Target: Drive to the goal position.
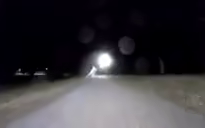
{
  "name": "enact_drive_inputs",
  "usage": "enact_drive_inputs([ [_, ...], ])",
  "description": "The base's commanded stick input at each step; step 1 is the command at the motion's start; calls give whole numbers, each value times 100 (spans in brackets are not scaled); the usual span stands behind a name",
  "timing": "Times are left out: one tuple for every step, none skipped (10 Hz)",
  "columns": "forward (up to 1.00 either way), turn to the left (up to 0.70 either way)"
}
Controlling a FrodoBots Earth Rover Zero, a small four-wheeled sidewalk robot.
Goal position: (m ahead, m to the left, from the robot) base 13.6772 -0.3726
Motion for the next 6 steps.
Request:
enact_drive_inputs([
  [100,0],
  [100,0],
  [100,1],
  [100,11],
  [100,20],
  [100,27],
])
